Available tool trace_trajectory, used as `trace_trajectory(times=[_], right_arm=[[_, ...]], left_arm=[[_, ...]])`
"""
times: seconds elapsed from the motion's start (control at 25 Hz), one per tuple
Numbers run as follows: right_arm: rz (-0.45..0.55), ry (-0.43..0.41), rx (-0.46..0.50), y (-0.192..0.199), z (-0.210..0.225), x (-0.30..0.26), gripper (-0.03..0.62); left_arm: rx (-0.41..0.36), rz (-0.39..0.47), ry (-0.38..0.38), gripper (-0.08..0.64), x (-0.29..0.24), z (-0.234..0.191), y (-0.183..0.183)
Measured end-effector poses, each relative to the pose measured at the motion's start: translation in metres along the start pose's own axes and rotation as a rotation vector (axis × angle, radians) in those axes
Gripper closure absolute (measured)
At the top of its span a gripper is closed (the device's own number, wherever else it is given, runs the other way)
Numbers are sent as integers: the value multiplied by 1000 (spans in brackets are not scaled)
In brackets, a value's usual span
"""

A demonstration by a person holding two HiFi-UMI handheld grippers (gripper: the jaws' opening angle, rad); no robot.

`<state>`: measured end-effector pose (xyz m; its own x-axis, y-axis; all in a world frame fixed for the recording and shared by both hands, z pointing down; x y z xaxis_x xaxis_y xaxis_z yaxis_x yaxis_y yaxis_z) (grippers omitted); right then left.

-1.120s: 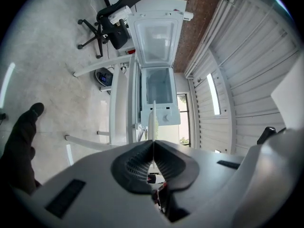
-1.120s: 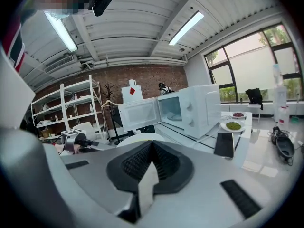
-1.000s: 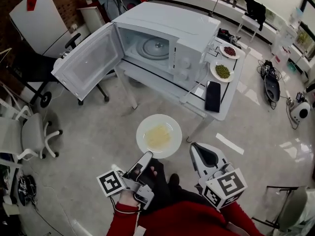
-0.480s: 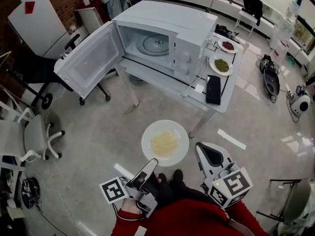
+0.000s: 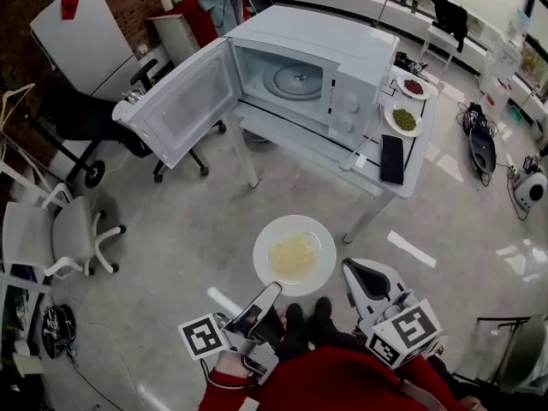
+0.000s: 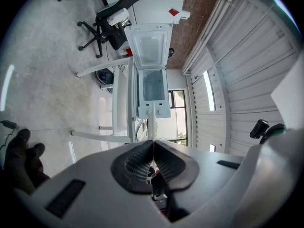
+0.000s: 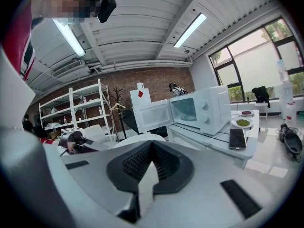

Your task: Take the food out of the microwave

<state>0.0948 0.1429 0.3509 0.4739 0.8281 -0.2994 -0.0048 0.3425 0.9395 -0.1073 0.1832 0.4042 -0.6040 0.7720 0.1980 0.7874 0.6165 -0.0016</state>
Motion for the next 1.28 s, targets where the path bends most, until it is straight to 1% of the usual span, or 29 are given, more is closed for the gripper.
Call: trace_trajectory(times=[0.28, 0.48, 0.92, 1.28], right_arm=[[7, -56, 14, 0, -21, -5, 581], [9, -85, 44, -2, -29, -9, 582], [8, -130, 83, -2, -31, -15, 583], [-6, -144, 98, -3, -29, -19, 583]], left_arm=[[-7, 27, 14, 545, 15, 7, -10], [-6, 51, 20, 545, 22, 9, -14], [-5, 93, 30, 545, 24, 9, -13], [-5, 106, 36, 545, 20, 7, -15]])
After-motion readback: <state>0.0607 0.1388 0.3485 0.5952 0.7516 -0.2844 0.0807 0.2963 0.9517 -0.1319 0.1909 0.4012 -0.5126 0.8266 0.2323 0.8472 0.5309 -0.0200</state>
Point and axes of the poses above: the fingertips, and each gripper's own axes: x backward along the fingers, z to its right, y out of its underside, the point moved 7 cm from there along x, backward along the fingers, and after that the axes turned 15 degrees about y, right-handed, at the moved point
